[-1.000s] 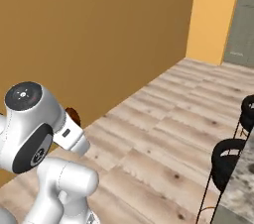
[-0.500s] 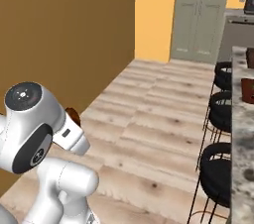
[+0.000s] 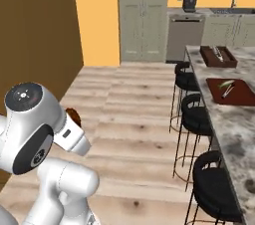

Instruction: Gather the garlic and mushroom from the fridge and place them on a tray on the dining counter. Then gather the chicken drumstick and fish from the fridge and place them on the other tray.

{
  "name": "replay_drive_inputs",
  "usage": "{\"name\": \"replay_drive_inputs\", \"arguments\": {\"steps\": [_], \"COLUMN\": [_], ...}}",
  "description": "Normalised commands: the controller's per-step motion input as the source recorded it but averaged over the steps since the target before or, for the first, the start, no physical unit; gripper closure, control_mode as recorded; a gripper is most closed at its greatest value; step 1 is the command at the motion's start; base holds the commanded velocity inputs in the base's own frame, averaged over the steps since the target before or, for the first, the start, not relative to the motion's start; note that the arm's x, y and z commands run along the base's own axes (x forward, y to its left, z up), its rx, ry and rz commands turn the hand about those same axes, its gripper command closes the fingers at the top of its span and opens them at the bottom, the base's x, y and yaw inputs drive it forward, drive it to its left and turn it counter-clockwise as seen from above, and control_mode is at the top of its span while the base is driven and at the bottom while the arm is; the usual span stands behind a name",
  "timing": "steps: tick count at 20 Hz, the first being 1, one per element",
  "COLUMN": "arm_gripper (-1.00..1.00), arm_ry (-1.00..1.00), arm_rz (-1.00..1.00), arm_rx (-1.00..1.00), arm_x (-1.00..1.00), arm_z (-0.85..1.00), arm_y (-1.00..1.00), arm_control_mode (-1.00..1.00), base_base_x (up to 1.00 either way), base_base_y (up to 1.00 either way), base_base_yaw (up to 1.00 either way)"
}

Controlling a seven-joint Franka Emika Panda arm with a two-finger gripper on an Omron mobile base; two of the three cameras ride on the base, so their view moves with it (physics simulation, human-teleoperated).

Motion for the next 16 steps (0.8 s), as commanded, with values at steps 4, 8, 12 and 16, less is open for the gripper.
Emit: {"name": "replay_drive_inputs", "arguments": {"steps": [4, 8, 12, 16], "arm_gripper": [1.0, 1.0, 1.0, 1.0], "arm_ry": [0.0, 0.0, 0.0, 0.0], "arm_rz": [0.0, 0.0, 0.0, 0.0], "arm_rx": [0.0, 0.0, 0.0, 0.0], "arm_x": [0.0, 0.0, 0.0, 0.0], "arm_z": [0.0, 0.0, 0.0, 0.0], "arm_y": [0.0, 0.0, 0.0, 0.0], "arm_control_mode": [1.0, 1.0, 1.0, 1.0], "base_base_x": [0.86, 0.89, 0.91, 0.88], "base_base_y": [0.51, 0.43, 0.45, 0.48], "base_base_yaw": [-0.47, -0.45, -0.44, -0.46]}}
